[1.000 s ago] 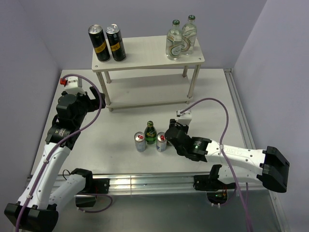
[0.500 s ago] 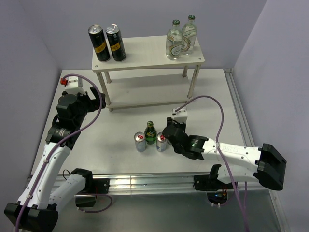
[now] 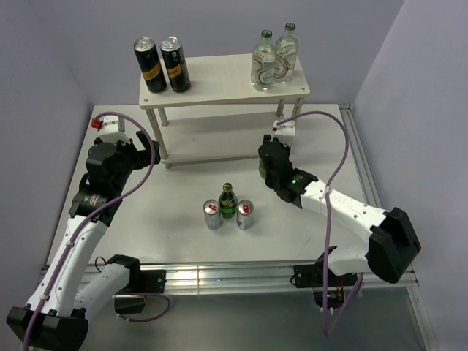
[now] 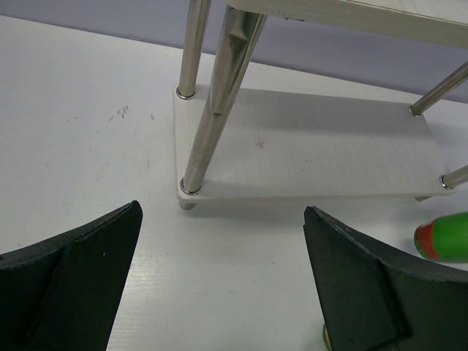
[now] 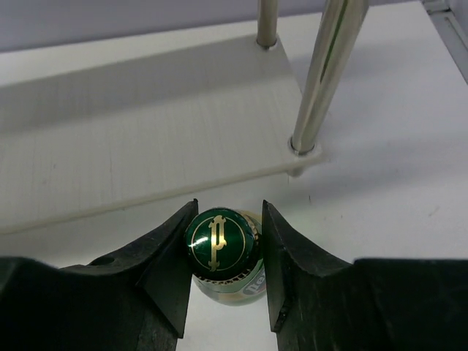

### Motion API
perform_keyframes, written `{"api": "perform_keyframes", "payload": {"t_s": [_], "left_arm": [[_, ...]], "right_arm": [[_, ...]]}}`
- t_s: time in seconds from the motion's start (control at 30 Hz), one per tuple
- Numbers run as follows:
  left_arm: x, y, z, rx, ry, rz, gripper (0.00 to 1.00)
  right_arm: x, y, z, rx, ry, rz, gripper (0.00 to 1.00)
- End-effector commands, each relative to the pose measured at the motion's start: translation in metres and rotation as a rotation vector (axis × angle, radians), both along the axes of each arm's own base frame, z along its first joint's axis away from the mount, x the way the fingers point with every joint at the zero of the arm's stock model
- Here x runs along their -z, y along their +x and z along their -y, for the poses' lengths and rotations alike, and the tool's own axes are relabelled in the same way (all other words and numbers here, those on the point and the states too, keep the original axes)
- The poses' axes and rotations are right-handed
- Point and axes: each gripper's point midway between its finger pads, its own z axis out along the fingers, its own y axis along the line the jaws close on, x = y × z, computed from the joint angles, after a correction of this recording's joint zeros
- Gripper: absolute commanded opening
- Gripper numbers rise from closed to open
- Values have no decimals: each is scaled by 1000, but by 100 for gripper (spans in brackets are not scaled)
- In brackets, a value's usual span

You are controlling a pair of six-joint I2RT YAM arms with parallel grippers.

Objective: Place and organize the beverage onto the shelf

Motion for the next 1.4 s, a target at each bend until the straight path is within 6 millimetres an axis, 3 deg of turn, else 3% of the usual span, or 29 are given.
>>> {"api": "perform_keyframes", "payload": {"t_s": [0.0,0.2,0.53,1.03,1.37], "left_arm": [[-9,1,4,28,10,31,99],[-9,1,4,25,11,31,99],[-8,2,5,33,10,28,99],[-7,3,7,38,9,21,99],[-8,2,6,36,10,25,99]], "right_arm": [[-91,40,-5,34,162,229,0],[-110,79,-3,55,170,259,0],[-84,132,6,99,174,236,0],[-84,153,12,132,149,295,0],[-65,165,5,116,79,248,0]]}}
